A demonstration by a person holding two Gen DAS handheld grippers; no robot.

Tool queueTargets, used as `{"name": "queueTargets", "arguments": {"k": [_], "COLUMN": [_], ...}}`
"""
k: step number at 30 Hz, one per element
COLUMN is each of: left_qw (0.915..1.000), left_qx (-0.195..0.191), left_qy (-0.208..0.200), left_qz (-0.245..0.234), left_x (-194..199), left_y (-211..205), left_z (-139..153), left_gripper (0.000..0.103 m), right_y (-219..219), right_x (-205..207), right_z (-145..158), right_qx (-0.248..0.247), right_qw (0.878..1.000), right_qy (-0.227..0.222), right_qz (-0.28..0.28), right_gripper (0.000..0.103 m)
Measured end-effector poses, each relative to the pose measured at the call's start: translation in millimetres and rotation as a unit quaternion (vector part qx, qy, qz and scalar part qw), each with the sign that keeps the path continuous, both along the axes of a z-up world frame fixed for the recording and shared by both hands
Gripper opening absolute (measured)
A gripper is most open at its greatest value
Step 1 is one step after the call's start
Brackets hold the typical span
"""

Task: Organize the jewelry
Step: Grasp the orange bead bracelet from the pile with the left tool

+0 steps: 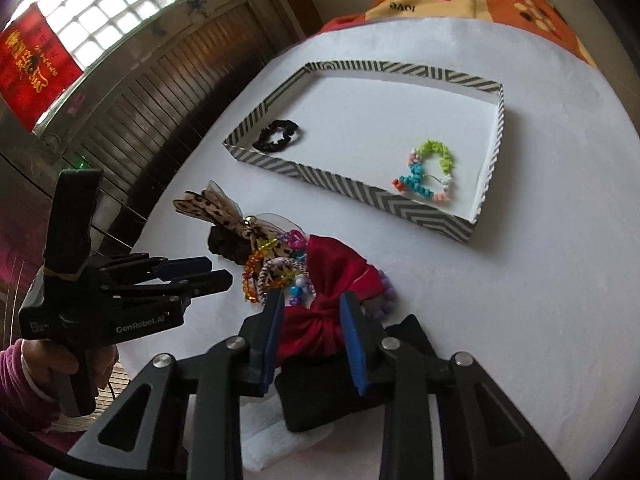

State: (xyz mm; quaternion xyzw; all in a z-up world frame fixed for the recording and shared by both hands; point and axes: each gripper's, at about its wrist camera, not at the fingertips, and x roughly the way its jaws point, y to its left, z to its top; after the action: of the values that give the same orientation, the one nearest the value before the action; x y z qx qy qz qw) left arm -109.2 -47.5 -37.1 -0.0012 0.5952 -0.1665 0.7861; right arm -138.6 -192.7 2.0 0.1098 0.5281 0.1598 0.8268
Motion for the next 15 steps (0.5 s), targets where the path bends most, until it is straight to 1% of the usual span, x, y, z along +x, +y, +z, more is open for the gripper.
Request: {"name": "queueTargets", "arguments": {"k": [2, 7, 9, 10, 11, 15], "left_qw": [1.0, 1.0, 1.0, 1.0, 0.9999, 0.9998], "left_qx": [0.0, -0.003, -0.002, 0.001, 0.004, 0.002], "left_qy": [0.005, 0.003, 0.001, 0.0, -0.005, -0.018], "left_qz": [0.002, -0.006, -0.005, -0.006, -0.009, -0.006], "left_x": [4, 12, 15, 17, 17, 14], "left_y": [-2, -9, -10, -11, -12, -5], "left_z": [-5, -13, -16, -17, -18, -15], "left_gripper": [0.023, 0.022, 0.013, 0.004, 0.0, 0.0], "right_y": [-1, -3, -2, -1, 0, 6], "right_x": [1, 2, 2, 2, 2, 6], "right_z": [-2, -6, -6, -6, -6, -6], "right_qx": [0.0, 0.006, 0.008, 0.007, 0.007, 0.013], "right_qw": [1.0, 1.0, 1.0, 1.0, 1.0, 0.999], "right_qy": [0.005, 0.011, 0.012, 0.013, 0.013, 0.016], "right_qz": [0.0, 0.002, 0.007, 0.01, 0.012, 0.027], "right_gripper": [0.03, 0.03, 0.03, 0.03, 0.03, 0.03]}}
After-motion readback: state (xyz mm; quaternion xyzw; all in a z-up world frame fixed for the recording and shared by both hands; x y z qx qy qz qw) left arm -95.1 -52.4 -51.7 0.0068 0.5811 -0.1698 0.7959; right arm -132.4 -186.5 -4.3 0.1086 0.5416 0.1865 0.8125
